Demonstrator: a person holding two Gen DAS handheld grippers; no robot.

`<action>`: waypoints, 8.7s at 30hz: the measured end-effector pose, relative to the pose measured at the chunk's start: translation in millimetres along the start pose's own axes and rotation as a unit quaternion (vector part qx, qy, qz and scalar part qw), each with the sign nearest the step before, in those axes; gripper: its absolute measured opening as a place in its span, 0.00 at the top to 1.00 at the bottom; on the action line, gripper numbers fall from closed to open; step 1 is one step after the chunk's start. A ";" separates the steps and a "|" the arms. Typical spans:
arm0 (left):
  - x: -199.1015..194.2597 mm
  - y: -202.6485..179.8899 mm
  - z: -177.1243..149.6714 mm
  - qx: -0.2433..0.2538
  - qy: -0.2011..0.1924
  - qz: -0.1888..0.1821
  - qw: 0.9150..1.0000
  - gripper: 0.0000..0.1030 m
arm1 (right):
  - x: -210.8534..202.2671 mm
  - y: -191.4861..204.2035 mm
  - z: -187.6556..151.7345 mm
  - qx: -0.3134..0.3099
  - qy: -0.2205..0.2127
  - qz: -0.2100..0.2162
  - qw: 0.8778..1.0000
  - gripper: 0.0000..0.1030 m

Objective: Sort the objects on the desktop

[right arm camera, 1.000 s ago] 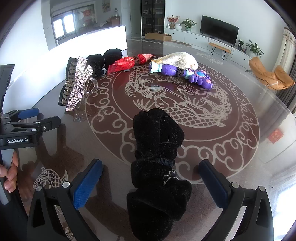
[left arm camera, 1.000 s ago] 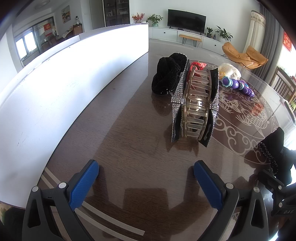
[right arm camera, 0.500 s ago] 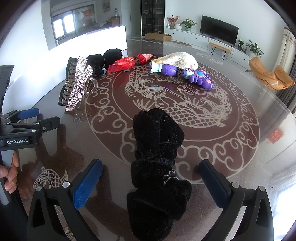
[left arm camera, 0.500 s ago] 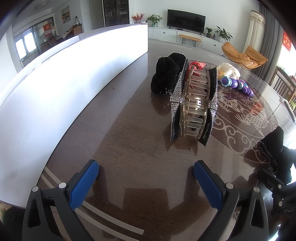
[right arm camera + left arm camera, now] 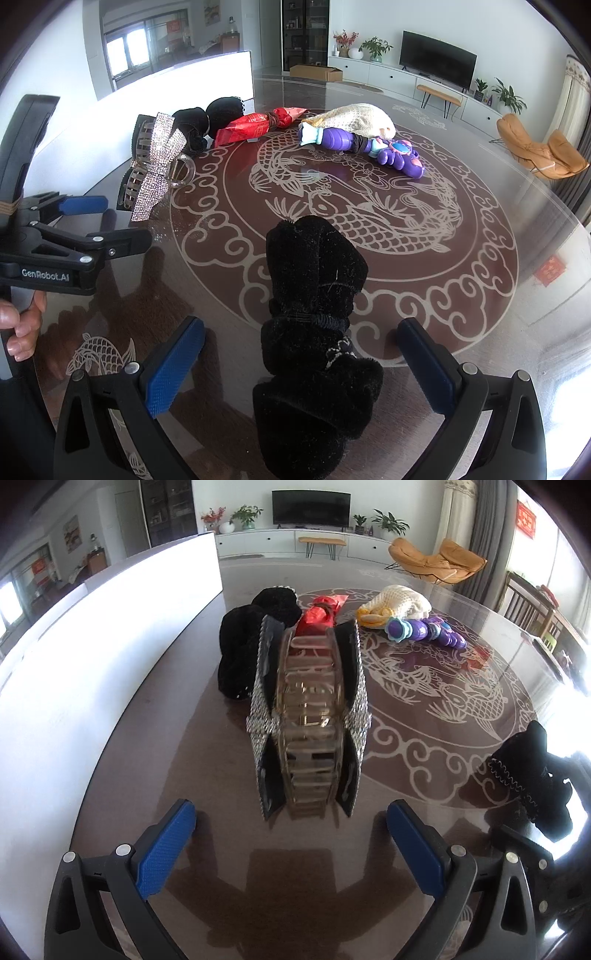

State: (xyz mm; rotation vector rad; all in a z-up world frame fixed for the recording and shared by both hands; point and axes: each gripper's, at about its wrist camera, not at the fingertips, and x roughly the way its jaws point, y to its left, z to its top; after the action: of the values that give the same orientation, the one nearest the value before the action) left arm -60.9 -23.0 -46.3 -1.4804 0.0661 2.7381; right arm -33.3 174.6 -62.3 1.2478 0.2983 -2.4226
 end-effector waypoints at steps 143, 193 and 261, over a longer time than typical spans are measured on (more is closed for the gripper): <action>5.8 28.8 -8.4 -0.072 -0.011 0.033 0.997 0.00 | -6.6 -19.3 -9.0 0.051 0.000 -0.038 0.998 0.00; 4.5 22.3 0.8 -0.017 -0.031 0.015 0.999 0.20 | -6.9 -19.8 -9.2 0.051 0.000 -0.038 0.998 0.00; 5.9 47.7 -3.9 -0.049 -0.025 0.025 0.998 0.11 | -10.2 9.1 2.0 0.011 -0.022 -0.018 1.000 0.33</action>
State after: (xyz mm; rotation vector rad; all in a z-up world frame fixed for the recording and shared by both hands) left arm -63.0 -70.8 -52.3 -1.4517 -0.0335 2.8561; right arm -25.5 168.2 -52.9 1.2055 0.2861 -2.4874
